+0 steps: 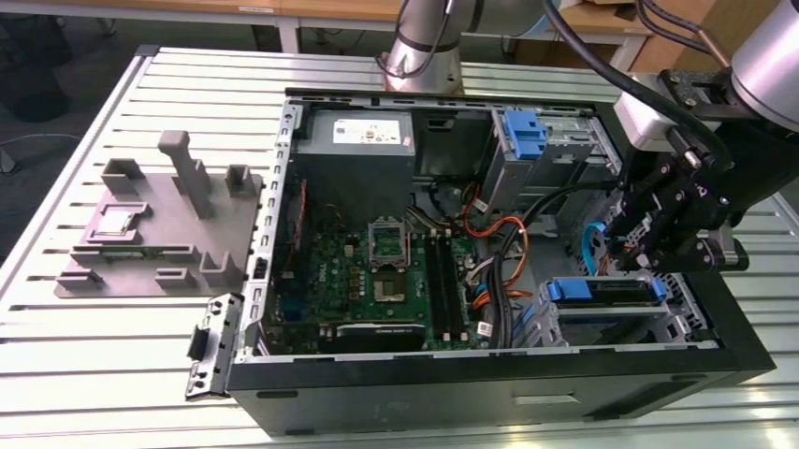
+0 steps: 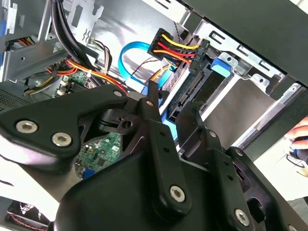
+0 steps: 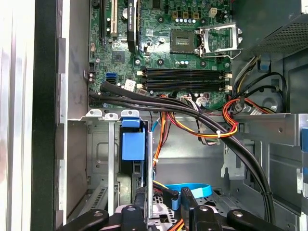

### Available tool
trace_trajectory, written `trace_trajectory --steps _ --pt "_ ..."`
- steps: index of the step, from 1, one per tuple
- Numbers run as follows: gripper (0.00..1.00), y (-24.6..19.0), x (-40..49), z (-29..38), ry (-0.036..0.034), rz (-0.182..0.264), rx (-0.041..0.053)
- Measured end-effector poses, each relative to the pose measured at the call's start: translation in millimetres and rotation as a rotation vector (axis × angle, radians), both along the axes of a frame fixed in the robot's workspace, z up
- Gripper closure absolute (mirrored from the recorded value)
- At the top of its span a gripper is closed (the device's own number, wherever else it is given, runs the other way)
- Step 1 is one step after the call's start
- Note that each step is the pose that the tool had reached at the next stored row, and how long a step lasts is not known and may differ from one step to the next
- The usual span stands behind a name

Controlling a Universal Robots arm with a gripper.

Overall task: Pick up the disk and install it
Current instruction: 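Insert the first disk wire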

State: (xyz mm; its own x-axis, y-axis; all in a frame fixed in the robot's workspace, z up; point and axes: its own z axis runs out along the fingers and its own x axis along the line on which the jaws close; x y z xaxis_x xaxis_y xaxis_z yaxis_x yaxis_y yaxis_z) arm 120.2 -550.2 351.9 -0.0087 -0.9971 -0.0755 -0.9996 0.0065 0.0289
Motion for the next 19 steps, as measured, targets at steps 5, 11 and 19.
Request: trace_trajectory --steps 5,11,19 --pt "0.58 -0.1 0.0 0.0 0.0 0.0 0.0001" --pt "0.83 -0.1 0.0 0.0 0.0 0.0 0.0" --pt "0.84 -0.2 0.0 0.0 0.0 0.0 0.0"
